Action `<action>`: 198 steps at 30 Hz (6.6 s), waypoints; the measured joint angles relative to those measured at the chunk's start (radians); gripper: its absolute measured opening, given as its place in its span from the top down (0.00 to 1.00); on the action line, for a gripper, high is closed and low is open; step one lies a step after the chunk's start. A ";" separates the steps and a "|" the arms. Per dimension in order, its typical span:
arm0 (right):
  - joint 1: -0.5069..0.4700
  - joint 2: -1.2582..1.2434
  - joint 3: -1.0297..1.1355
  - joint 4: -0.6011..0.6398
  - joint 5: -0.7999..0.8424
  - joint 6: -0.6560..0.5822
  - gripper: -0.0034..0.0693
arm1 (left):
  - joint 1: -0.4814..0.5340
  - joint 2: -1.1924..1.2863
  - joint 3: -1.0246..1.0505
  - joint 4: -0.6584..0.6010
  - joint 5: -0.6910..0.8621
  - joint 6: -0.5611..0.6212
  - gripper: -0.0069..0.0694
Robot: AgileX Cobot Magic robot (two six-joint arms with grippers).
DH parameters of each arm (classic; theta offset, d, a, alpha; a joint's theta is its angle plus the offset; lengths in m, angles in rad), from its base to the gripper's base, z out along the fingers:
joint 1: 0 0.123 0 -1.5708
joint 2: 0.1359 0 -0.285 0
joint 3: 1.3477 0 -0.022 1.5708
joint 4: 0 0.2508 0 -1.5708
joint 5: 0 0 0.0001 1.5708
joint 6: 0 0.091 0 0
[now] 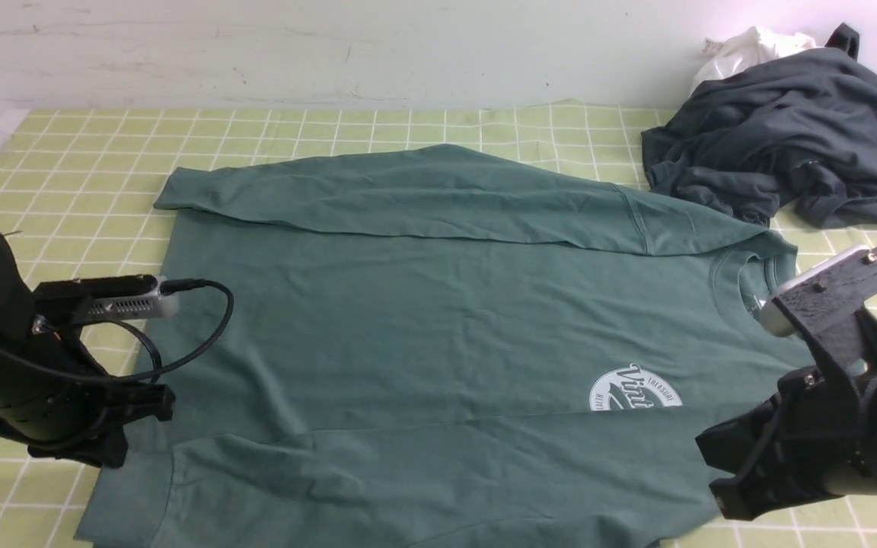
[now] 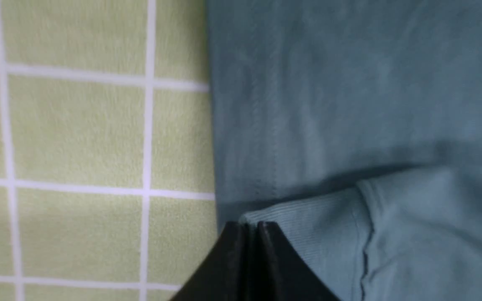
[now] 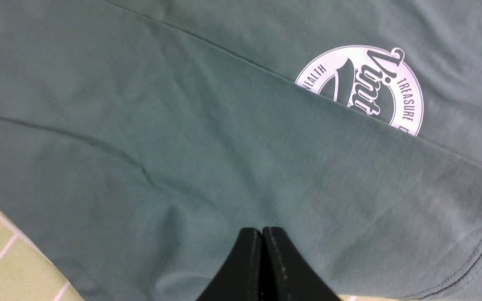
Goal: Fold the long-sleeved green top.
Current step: Use the left arm to clamp the cuff closest to it, then use the left arm to drag and place the cuff at the centered position on the left edge of the fabric, then use the left arm to clamp the cuff farthest from it, then use the left arm to drag and drop the cuff onto the cuff closest to the left arm, then use both arms simultaneously to clamp the lower edge of the clothing fabric
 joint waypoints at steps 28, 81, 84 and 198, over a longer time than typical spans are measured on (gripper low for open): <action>0.001 0.000 0.000 -0.003 -0.031 0.000 0.97 | -0.006 0.495 -0.921 -0.006 0.064 0.112 0.63; 0.001 0.082 -0.002 0.004 -0.053 -0.096 0.97 | 0.040 1.032 -1.600 0.062 0.086 0.102 0.28; 0.001 0.084 -0.002 0.004 -0.054 -0.102 0.97 | 0.040 1.058 -1.600 0.063 0.064 0.094 0.29; 0.001 0.439 -0.011 -0.337 -0.337 -0.711 0.62 | -0.364 -0.276 0.156 0.199 0.099 0.265 0.90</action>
